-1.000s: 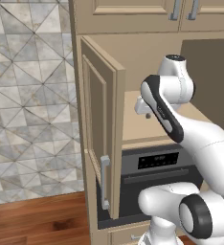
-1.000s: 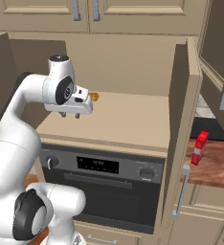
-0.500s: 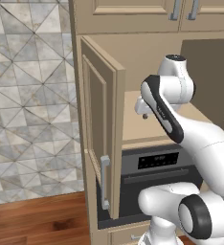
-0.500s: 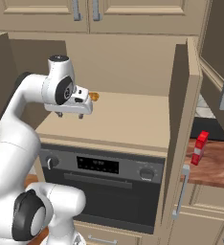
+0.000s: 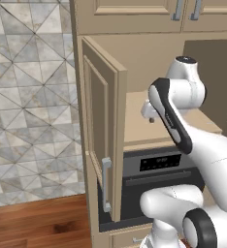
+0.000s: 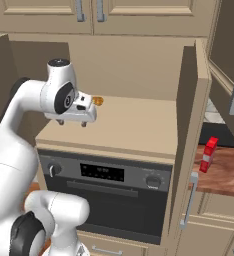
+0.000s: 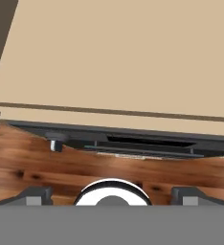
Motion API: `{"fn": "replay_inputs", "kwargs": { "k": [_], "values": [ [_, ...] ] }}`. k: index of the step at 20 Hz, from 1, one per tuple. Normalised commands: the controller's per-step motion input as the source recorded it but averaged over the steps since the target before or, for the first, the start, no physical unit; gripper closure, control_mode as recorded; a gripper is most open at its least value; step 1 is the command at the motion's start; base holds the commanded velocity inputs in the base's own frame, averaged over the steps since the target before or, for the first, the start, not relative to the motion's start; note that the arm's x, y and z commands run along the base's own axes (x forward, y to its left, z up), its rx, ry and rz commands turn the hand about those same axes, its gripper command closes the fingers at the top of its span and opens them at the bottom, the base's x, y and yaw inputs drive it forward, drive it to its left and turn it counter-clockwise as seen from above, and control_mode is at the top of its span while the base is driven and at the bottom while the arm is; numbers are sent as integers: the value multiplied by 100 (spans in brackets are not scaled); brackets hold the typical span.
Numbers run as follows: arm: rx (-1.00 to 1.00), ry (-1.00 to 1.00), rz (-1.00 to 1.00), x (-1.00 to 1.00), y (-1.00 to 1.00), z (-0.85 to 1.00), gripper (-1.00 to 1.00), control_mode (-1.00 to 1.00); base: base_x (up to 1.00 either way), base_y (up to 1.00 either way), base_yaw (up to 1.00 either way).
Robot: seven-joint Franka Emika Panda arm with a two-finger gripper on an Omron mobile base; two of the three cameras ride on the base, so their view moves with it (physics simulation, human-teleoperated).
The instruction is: Pick the boxed food and bar from the counter and place them in the cabinets closest to them.
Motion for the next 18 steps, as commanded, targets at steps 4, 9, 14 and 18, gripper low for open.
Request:
{"fn": "replay_inputs", "kwargs": {
  "k": [4, 9, 14, 18],
  "values": [
    [0, -8, 0, -48, -13, 0, -100, -100, 0, 0, 0],
    [0, -8, 1, -55, -13, 0, -100, -100, 0, 0, 0],
    [0, -7, 2, -60, -10, 0, -100, -100, 0, 0, 0],
    [-1, -7, 3, -64, -12, -1, -100, -100, 0, 0, 0]
  ]
}}
